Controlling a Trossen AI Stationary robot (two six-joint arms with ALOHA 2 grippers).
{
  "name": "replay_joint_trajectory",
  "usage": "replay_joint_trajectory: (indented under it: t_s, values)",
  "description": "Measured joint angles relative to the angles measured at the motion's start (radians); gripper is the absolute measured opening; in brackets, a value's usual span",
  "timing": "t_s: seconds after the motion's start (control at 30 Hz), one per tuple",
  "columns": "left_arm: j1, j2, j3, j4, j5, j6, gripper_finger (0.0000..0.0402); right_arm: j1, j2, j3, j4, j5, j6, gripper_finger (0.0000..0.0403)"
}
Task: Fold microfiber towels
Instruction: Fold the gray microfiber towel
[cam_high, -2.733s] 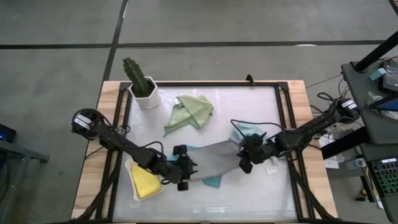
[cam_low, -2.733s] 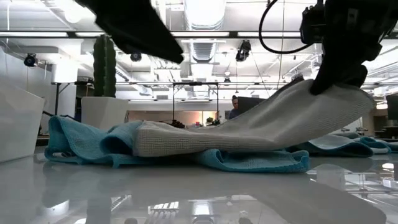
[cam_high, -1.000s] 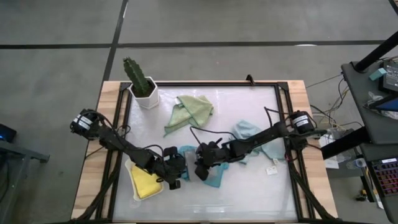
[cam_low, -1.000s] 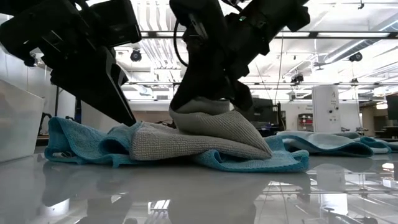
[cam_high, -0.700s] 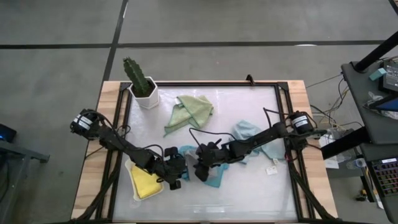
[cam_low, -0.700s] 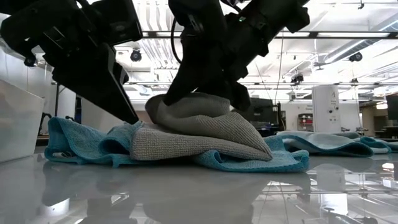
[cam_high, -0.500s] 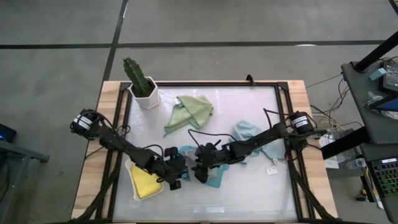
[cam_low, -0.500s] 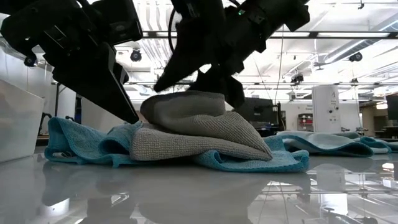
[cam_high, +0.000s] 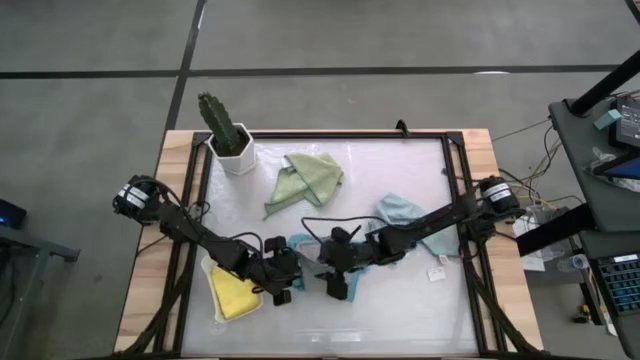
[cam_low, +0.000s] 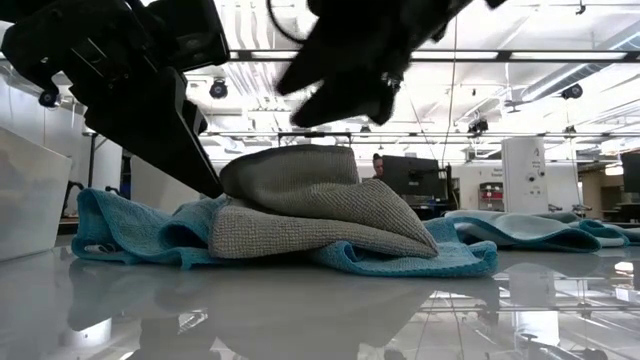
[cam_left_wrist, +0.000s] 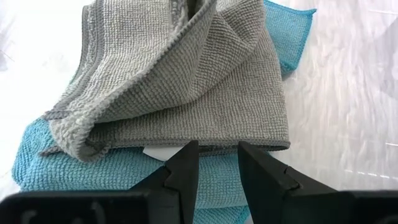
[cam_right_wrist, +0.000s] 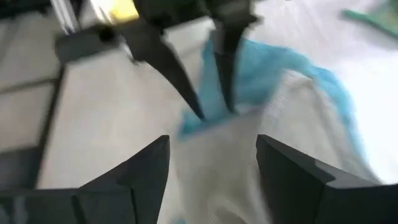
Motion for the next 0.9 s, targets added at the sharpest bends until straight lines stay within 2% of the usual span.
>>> replay_joint_trajectory:
  t_s: [0.1,0.23,0.3,0.37,0.5,0.63,0.7,0.77,0.9]
  values:
    - [0.000,0.000,0.000,0.004,0.000,0.000,0.0097,0.000,-0.047,-0.007,-0.135,0.069,-0.017,0.0213]
    - [0.000,0.000,0.000,0.018,0.000,0.000,0.0097,0.000,-0.063,-0.022,-0.297,0.234,-0.009,0.0180]
    - [0.000,0.000,0.000,0.019,-0.003,0.000,0.0097,-0.001,-0.060,-0.045,-0.309,0.292,-0.005,0.0157]
    - [0.001,0.000,0.000,0.018,-0.004,0.001,0.0097,-0.001,-0.046,-0.075,-0.240,0.299,-0.006,0.0130]
    - [0.001,0.000,0.000,0.014,-0.004,0.004,0.0097,0.007,-0.001,-0.154,-0.013,0.218,-0.018,0.0077]
    - [0.001,-0.006,0.002,0.011,-0.003,0.004,0.0097,0.023,0.064,-0.193,0.355,0.027,-0.066,0.0032]
    - [-0.002,-0.023,0.004,0.002,0.006,0.005,0.0097,0.035,0.115,-0.190,0.491,-0.028,-0.085,0.0016]
    - [-0.006,-0.051,0.011,-0.026,0.014,0.002,0.0097,0.046,0.162,-0.157,0.524,-0.036,-0.100,0.0011]
    - [-0.023,-0.108,0.028,-0.121,0.042,-0.026,0.0097,0.050,0.205,-0.083,0.447,-0.032,-0.156,0.0009]
